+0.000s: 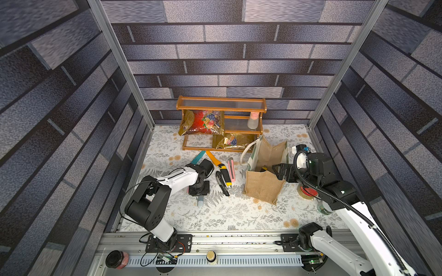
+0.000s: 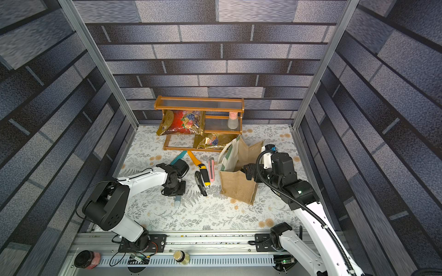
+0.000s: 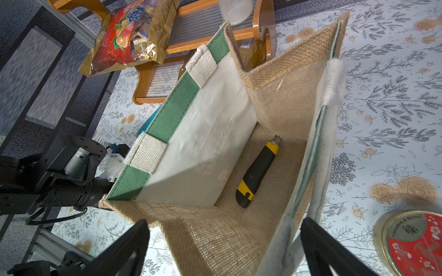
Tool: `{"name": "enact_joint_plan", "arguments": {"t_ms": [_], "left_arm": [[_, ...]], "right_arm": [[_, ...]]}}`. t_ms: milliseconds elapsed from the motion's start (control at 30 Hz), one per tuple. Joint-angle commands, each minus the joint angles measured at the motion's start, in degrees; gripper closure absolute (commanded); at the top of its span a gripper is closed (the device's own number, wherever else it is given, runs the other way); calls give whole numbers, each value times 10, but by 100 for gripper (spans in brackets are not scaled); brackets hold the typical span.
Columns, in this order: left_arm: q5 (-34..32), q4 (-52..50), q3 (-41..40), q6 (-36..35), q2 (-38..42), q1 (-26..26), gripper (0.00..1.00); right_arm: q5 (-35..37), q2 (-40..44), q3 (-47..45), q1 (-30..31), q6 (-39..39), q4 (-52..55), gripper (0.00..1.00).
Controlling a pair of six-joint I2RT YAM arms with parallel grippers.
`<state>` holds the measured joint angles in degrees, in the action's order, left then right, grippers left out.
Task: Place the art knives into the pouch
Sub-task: Pick up the utility knife at the center of the board.
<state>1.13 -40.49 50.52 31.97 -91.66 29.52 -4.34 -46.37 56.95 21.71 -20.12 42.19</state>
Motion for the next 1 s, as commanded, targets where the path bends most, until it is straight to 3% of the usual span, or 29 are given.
{"name": "enact_joint_plan", "arguments": {"t_ms": [0,433,633,967], "left_arm": [[21,47,-3,-12,-35,-3,68],[36,51,28,-13,-24,0,72],[-5,1,67,-27,2,15,72],[-16,-54,144,-25,53,38,72]], "right_arm": [[10,5,14,-3,6,14,0],[20,5,17,-3,7,17,0],[24,3,15,-3,7,18,0],[42,7,12,-3,4,18,0]]}}
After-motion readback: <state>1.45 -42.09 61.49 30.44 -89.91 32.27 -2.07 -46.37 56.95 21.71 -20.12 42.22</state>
